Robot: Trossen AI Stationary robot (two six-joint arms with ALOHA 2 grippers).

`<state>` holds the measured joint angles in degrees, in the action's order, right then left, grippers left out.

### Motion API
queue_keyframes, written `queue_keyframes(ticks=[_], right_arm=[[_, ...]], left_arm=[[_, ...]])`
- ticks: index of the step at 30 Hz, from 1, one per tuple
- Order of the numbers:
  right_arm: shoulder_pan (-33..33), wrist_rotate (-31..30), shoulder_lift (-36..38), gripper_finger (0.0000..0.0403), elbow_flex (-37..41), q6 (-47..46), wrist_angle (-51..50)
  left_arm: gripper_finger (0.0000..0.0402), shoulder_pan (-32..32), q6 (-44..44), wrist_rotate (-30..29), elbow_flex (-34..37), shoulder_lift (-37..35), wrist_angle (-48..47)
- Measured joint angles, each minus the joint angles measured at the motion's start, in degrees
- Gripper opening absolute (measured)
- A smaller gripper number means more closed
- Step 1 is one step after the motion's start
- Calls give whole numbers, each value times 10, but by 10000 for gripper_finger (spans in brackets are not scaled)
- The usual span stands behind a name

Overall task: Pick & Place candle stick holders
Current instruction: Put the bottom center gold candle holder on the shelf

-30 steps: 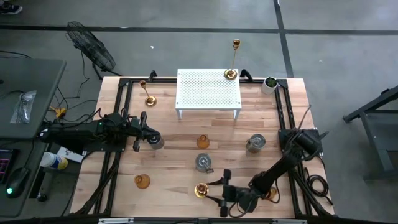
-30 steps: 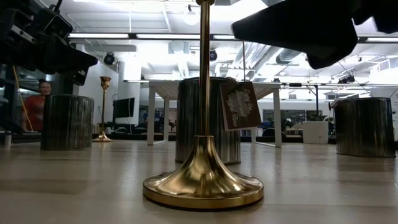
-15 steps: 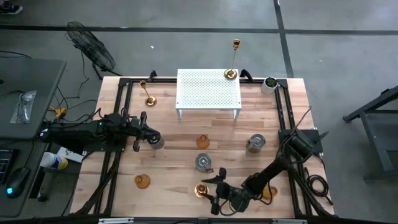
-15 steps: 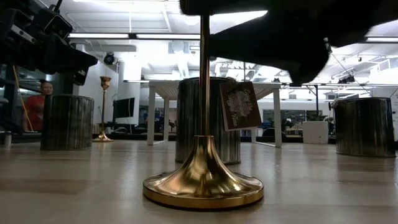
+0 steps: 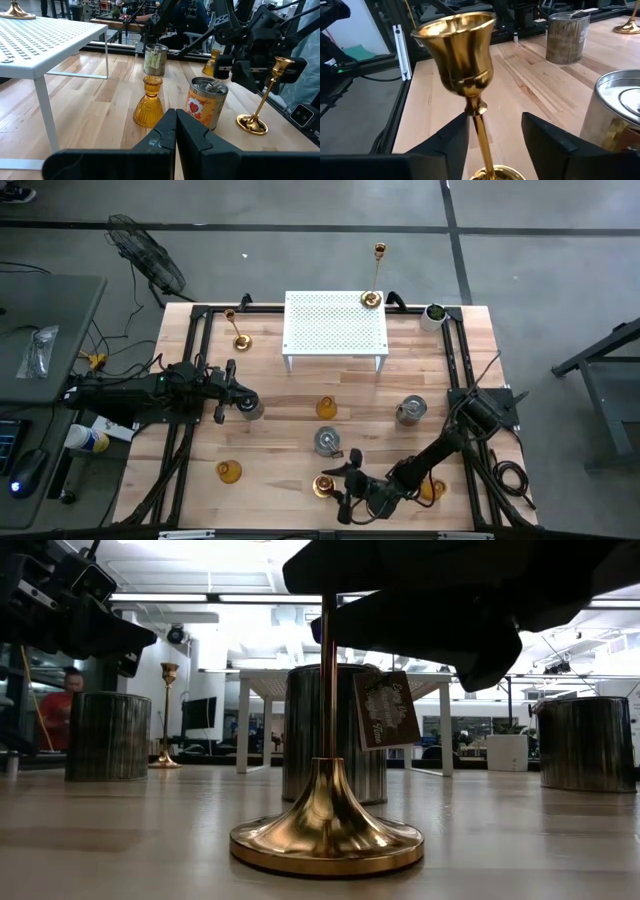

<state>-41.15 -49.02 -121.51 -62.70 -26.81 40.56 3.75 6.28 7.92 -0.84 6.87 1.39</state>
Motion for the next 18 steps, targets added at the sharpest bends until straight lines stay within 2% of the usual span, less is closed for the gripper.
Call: queue_keyframes(ticks=[18], right_arm=[[1, 0, 8, 36, -1, 30, 3]], left_arm=[[0, 0, 0, 0, 0, 0, 0]])
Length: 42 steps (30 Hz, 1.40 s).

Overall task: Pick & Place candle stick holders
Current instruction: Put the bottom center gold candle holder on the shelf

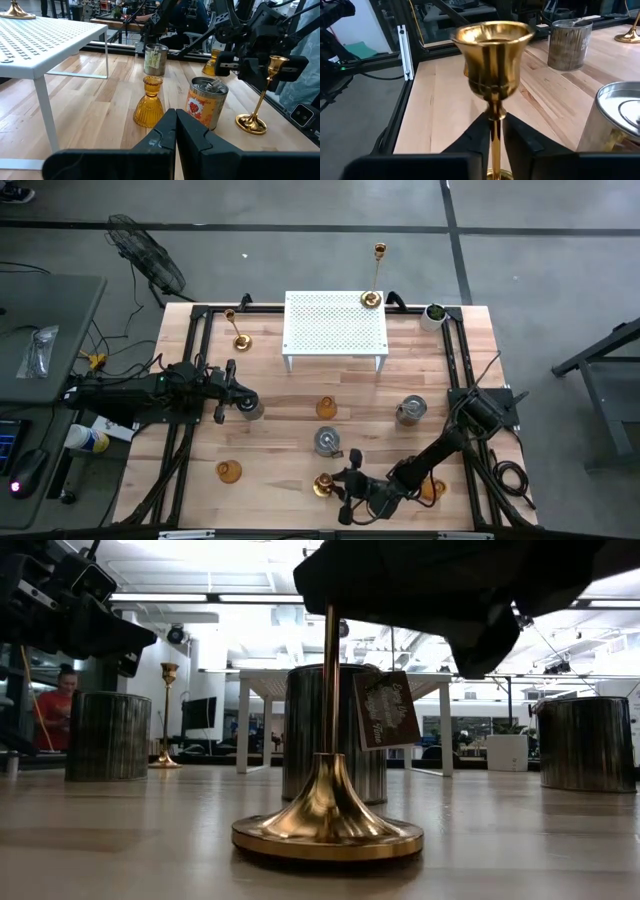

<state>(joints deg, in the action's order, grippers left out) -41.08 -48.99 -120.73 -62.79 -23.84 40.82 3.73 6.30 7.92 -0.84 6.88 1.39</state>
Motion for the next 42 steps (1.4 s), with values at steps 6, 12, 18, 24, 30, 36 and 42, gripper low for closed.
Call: queue_keyframes(ticks=[6, 12, 18, 24, 30, 36, 42], right_arm=[[3, 30, 0, 13, -29, 1, 2], [14, 62, 16, 15, -65, 90, 28], [50, 103, 109, 11, -75, 152, -49], [106, 131, 243, 13, -75, 151, -233], [174, 139, 348, 12, -75, 151, -370], [247, 119, 399, 13, -75, 151, -431], [323, 114, 407, 13, -75, 151, -436]], left_arm=[[0, 0, 0, 0, 0, 0, 0], [0, 0, 0, 0, 0, 0, 0], [0, 0, 0, 0, 0, 0, 0], [0, 0, 0, 0, 0, 0, 0], [0, 0, 0, 0, 0, 0, 0], [0, 0, 0, 0, 0, 0, 0], [0, 0, 0, 0, 0, 0, 0]])
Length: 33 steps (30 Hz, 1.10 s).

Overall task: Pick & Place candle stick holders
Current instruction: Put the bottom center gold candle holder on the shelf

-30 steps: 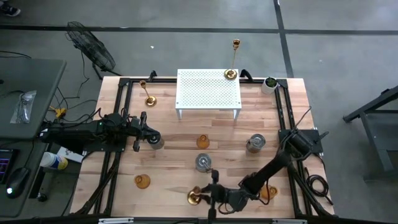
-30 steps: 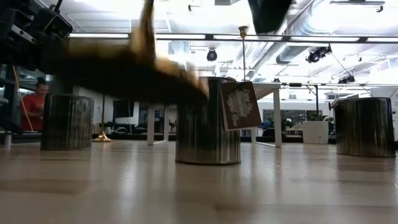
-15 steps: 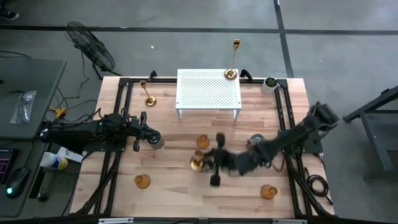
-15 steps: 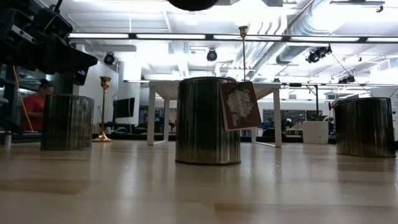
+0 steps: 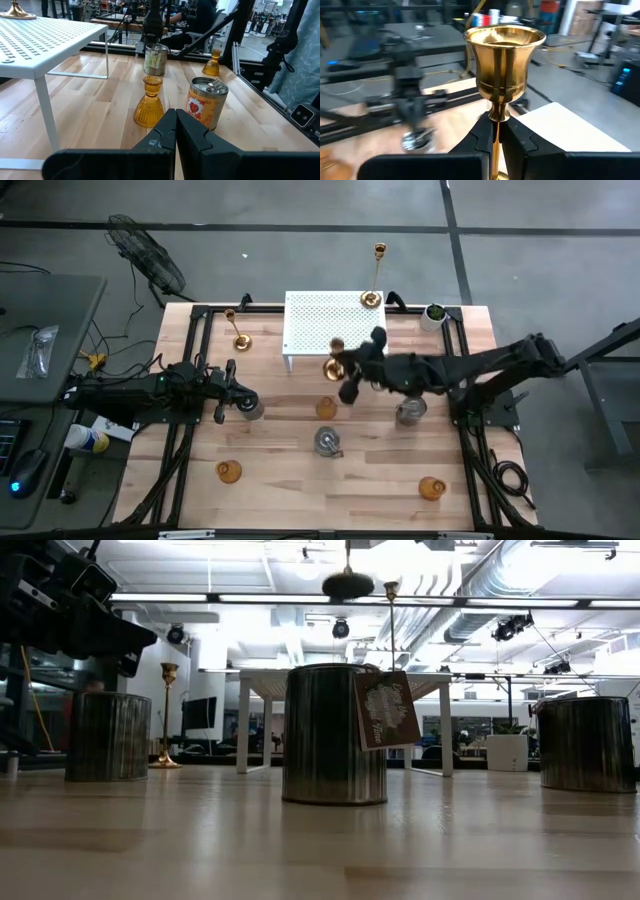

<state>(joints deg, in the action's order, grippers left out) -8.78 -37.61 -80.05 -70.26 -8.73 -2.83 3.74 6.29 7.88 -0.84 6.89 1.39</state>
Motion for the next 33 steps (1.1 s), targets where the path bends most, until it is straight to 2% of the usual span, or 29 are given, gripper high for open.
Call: queue_keyframes(ticks=[14, 20, 26, 33], right_arm=[[185, -18, -29, 13, 31, -69, 17], [228, -57, -78, 13, 30, -106, 66], [262, -58, -116, 13, 29, -106, 97], [287, -47, -156, 13, -20, -99, 100]], left_arm=[[0, 0, 0, 0, 0, 0, 0], [0, 0, 0, 0, 0, 0, 0], [0, 0, 0, 0, 0, 0, 0], [0, 0, 0, 0, 0, 0, 0]])
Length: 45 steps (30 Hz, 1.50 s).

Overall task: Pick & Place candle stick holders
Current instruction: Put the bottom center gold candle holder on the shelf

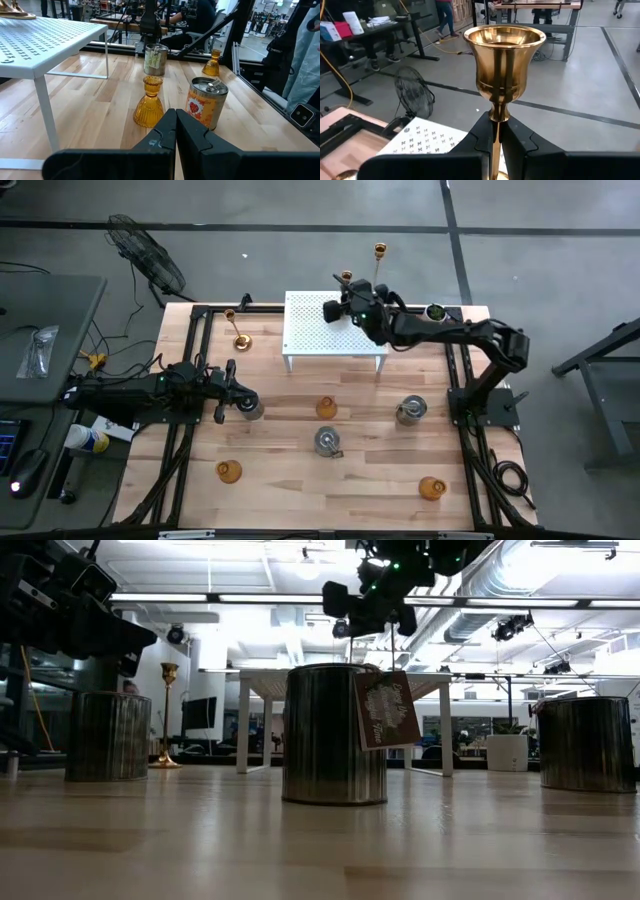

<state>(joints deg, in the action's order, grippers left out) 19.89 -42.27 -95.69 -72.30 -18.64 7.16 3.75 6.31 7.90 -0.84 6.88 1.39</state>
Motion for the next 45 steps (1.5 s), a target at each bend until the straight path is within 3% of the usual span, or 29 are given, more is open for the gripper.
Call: queue_keyframes(ticks=[7, 45], right_arm=[[15, 9, -33, 13, -33, 21, -1], [31, -14, -69, 13, -34, 11, 53]], left_arm=[[0, 0, 0, 0, 0, 0, 0], [0, 0, 0, 0, 0, 0, 0]])
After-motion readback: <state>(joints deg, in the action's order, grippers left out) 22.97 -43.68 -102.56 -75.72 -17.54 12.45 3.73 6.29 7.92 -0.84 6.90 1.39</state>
